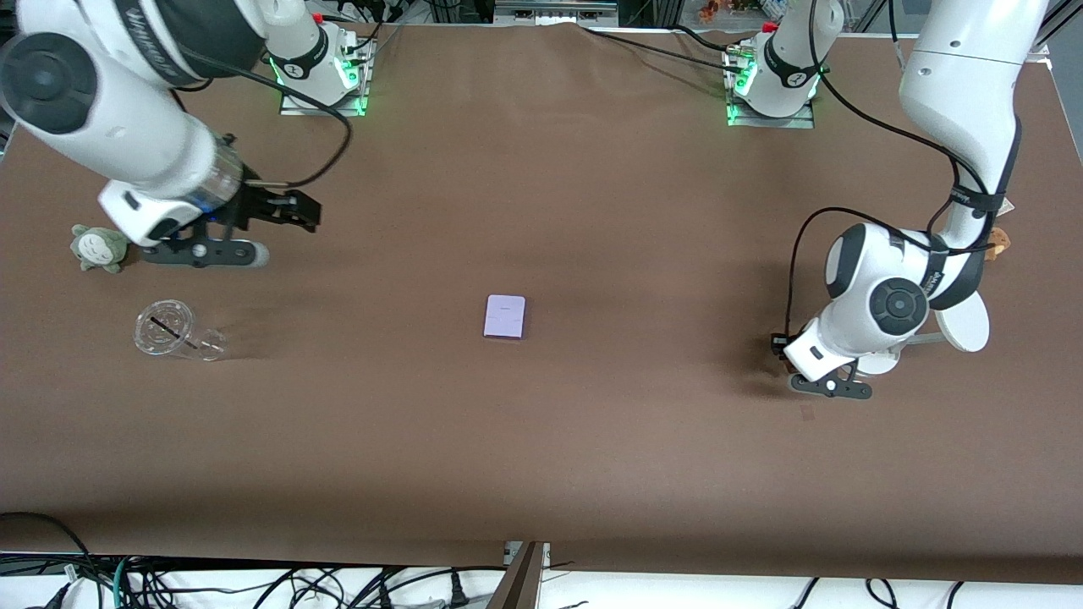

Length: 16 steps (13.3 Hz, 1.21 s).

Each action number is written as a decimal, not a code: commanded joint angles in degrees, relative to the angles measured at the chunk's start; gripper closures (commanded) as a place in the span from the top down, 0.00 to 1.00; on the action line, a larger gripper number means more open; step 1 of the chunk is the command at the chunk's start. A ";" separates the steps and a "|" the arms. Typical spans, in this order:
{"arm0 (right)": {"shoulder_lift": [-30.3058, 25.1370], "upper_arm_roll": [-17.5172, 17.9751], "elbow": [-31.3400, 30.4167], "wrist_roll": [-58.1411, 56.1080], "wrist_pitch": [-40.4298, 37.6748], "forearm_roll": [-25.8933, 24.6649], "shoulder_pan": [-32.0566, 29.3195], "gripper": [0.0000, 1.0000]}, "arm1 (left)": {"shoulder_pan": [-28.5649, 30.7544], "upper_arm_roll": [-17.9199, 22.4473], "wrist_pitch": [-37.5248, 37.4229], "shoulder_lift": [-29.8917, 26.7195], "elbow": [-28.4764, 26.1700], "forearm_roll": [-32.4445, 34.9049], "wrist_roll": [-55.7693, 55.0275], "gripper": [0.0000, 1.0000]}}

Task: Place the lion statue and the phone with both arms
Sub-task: 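Lower the lion beside the lamp while the right gripper reaches the phone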

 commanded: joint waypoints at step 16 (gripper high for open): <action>31.48 0.03 10.29 18.14 29.44 1.99 17.04 1.00 | 0.04 -3.12 -38.04 -12.23 23.23 -1.89 0.98 1.00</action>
